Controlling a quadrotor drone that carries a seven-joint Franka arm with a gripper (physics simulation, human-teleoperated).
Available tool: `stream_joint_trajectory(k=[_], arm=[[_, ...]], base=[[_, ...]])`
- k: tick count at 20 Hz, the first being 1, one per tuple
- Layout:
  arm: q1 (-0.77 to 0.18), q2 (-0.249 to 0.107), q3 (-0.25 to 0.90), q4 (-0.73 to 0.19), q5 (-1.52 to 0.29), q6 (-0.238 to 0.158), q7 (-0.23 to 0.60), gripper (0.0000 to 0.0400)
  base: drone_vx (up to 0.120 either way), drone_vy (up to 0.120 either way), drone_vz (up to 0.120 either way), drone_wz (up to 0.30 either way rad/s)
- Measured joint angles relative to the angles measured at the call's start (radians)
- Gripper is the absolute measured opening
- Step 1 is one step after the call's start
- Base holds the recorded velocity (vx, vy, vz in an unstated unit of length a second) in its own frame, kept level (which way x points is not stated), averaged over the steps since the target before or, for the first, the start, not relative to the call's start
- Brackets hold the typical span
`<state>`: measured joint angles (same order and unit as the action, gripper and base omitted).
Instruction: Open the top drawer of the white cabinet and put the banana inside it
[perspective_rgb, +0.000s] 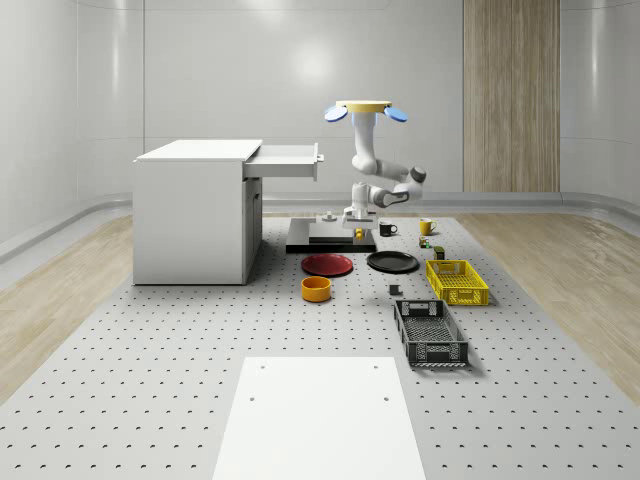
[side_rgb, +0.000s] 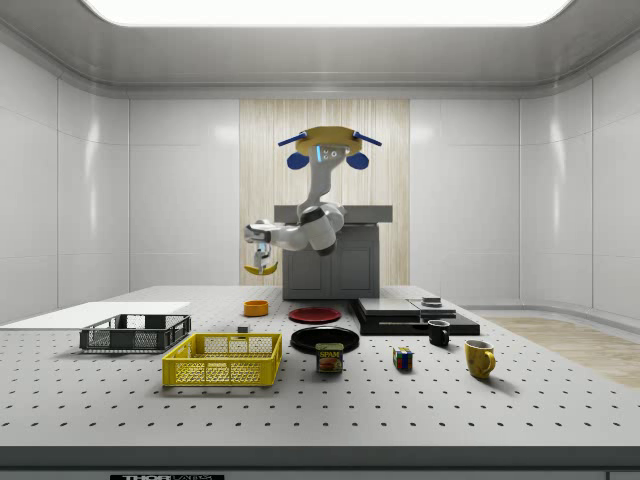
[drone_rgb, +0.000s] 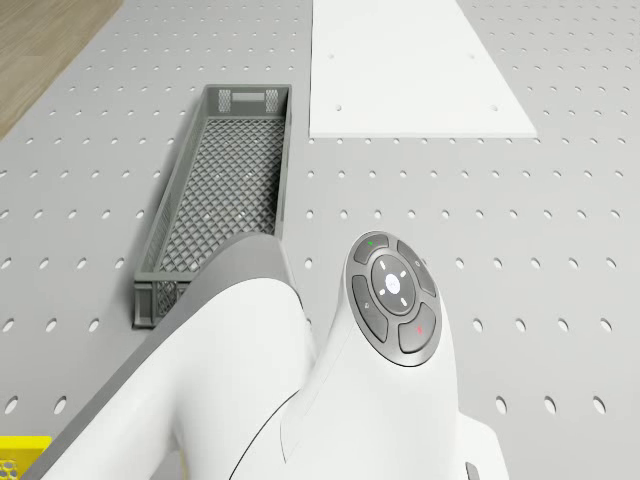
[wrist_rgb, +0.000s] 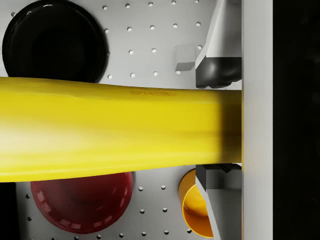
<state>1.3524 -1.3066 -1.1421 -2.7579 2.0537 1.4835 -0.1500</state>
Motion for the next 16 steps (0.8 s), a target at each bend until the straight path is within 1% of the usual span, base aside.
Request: stream_joint_trajectory(k=[16], arm=[[-0.003,0.006,0.001,-0.001,0.003,-0.005,0.002,0.0200]], base=[[-0.120,0.000,0.120,0.000]])
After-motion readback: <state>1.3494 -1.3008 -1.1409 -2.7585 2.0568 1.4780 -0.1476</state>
